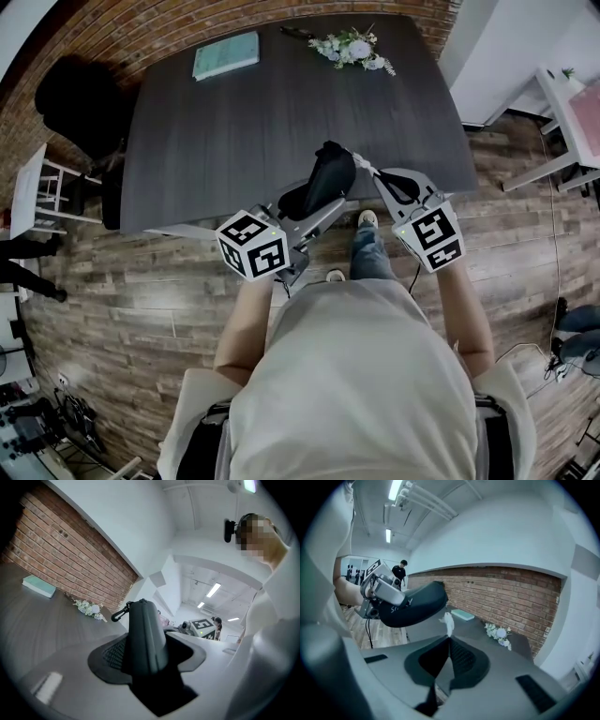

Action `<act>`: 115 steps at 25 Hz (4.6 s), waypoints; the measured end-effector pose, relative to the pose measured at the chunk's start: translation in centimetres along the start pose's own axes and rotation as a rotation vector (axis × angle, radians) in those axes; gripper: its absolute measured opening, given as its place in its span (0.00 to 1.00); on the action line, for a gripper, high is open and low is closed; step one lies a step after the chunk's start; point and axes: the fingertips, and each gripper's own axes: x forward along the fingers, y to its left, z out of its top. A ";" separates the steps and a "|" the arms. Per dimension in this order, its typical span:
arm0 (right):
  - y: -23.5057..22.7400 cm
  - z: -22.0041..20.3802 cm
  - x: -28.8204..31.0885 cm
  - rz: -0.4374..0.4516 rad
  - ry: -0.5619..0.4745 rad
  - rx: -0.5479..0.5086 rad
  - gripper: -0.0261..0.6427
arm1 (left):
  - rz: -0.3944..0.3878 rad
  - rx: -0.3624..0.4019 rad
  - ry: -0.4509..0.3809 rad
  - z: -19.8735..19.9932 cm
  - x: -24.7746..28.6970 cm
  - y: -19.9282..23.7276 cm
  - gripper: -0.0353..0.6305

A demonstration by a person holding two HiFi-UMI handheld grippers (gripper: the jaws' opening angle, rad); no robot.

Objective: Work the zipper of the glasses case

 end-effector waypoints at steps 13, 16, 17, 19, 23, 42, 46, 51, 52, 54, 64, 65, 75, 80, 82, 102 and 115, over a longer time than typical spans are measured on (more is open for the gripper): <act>4.5 -2.1 1.1 0.132 0.004 0.193 0.05 | 0.004 -0.022 -0.096 3.3 2.3 1.0 0.42; 6.1 -2.4 1.5 0.185 -0.002 0.248 0.05 | 0.008 -0.034 -0.126 4.2 3.0 1.4 0.42; 6.7 -2.5 1.6 0.204 0.001 0.251 0.05 | 0.011 -0.036 -0.133 4.4 3.2 1.6 0.42; 8.0 -2.6 1.8 0.248 0.005 0.255 0.05 | 0.015 -0.043 -0.146 4.9 3.6 2.0 0.42; 10.2 -2.4 1.9 0.334 -0.005 0.268 0.05 | 0.014 -0.066 -0.170 5.5 4.3 2.4 0.42; 7.7 -5.4 1.5 0.228 0.013 0.401 0.19 | 0.094 -0.122 -0.146 4.0 6.7 6.7 0.43; 3.9 -7.1 0.8 0.119 0.018 0.465 0.19 | 0.121 -0.156 -0.111 2.5 7.3 8.7 0.43; -1.1 -7.1 0.3 0.021 -0.029 0.462 0.07 | 0.162 -0.204 -0.044 -0.4 8.8 11.5 0.43; -2.0 -7.0 0.3 0.007 -0.039 0.461 0.05 | 0.167 -0.215 -0.030 -0.9 9.3 12.0 0.43; -3.7 -6.7 0.7 -0.014 -0.053 0.458 0.05 | 0.177 -0.236 -0.001 -2.0 10.3 13.1 0.43; -8.2 -7.4 4.2 0.001 -0.048 0.469 0.05 | 0.225 -0.270 0.143 -5.9 16.0 18.5 0.44; -8.5 -7.5 4.5 0.007 -0.043 0.469 0.05 | 0.232 -0.270 0.160 -6.2 16.7 19.0 0.44; -10.6 -7.9 6.3 0.031 -0.035 0.459 0.05 | 0.316 -0.279 0.260 -8.7 19.4 22.4 0.44; -9.9 -7.6 6.4 0.044 -0.034 0.459 0.05 | 0.402 -0.242 0.302 -9.0 18.4 23.6 0.44; -9.6 -7.5 6.5 0.047 -0.035 0.460 0.05 | 0.413 -0.265 0.279 -8.7 17.8 24.1 0.45; -6.1 -4.6 4.6 0.027 -0.095 0.423 0.05 | 0.483 -0.217 0.078 -4.3 10.0 22.2 0.53; -1.0 -2.5 0.0 -0.072 -0.170 0.430 0.04 | 0.495 -0.122 0.014 -3.6 0.3 11.4 0.11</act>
